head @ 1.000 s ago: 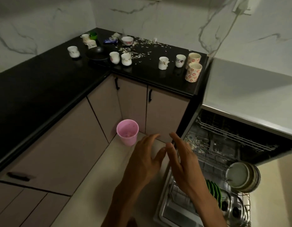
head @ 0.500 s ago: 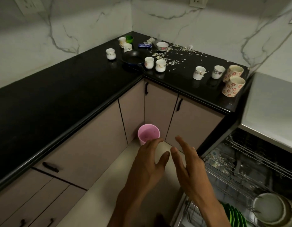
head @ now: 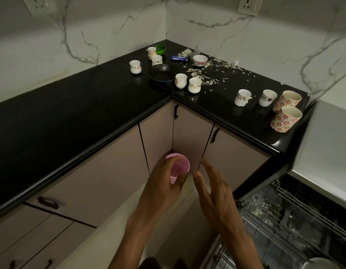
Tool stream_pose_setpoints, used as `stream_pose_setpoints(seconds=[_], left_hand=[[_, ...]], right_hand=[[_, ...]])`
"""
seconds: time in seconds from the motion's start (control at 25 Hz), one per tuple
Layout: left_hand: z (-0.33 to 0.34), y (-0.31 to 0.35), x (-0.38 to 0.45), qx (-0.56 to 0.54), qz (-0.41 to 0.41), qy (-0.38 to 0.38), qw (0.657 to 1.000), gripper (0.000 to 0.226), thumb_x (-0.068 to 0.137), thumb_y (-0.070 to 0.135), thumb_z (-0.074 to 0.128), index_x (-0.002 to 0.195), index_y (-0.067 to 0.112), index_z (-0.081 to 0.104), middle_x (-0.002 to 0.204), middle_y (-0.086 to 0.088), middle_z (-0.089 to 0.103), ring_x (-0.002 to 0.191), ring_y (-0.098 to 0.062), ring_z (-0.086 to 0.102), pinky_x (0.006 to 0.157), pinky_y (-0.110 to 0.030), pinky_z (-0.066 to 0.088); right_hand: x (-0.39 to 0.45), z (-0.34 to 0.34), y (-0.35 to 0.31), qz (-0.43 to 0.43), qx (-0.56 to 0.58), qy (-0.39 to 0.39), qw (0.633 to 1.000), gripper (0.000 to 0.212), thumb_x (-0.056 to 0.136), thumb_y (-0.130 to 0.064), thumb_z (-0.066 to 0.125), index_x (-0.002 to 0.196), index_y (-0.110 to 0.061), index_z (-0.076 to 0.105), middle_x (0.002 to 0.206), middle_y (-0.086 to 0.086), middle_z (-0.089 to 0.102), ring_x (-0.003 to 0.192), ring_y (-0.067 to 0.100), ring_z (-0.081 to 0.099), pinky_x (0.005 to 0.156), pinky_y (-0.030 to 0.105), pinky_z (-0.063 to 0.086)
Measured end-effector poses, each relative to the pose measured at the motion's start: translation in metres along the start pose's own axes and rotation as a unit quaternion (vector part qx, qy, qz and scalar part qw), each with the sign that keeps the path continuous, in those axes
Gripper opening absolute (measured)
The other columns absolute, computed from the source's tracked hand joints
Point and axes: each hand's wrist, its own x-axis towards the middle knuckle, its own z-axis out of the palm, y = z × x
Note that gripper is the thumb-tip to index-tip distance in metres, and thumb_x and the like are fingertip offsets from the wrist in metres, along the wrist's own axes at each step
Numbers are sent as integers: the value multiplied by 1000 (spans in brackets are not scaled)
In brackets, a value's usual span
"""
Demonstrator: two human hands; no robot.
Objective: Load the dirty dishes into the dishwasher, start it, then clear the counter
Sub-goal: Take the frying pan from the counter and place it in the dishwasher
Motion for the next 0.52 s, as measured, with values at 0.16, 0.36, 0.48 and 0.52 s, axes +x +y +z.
stream_pose_setpoints(seconds=[0.16, 0.36, 0.48, 0.52], left_hand=[[-3, -1, 20, -5, -18, 10, 1000, 41, 93, 40, 59, 132, 34, 48, 130, 19, 50, 116, 5, 46, 78, 7, 32], [-14, -13, 52, -15, -33, -16, 999, 37, 90, 46, 57, 122, 45, 39, 123, 24, 45, 97, 28, 39, 76, 7, 33], [-26, -33, 85, -6, -38, -12, 999, 51, 84, 55, 53, 131, 38, 42, 133, 18, 47, 103, 21, 41, 75, 9, 32], [-31, -39, 98, -10, -39, -15, 999, 55, 84, 55, 54, 134, 36, 43, 136, 16, 47, 108, 16, 40, 74, 9, 33]], right_hand=[[21, 4, -2, -2, 14, -14, 1000, 26, 97, -60, 34, 122, -57, 30, 127, -27, 39, 116, -27, 31, 101, 5, 27], [63, 26, -4, -2, 22, -29, 999, 57, 88, -71, 27, 136, -41, 35, 119, -25, 38, 102, -35, 33, 82, -6, 27], [99, 45, -6, 1, 10, -40, 999, 68, 91, -69, 25, 144, -28, 34, 121, -15, 42, 96, -38, 32, 76, -8, 29], [112, 52, -8, 5, 5, -41, 999, 70, 91, -70, 24, 145, -28, 33, 124, -13, 43, 95, -37, 32, 74, -7, 30]])
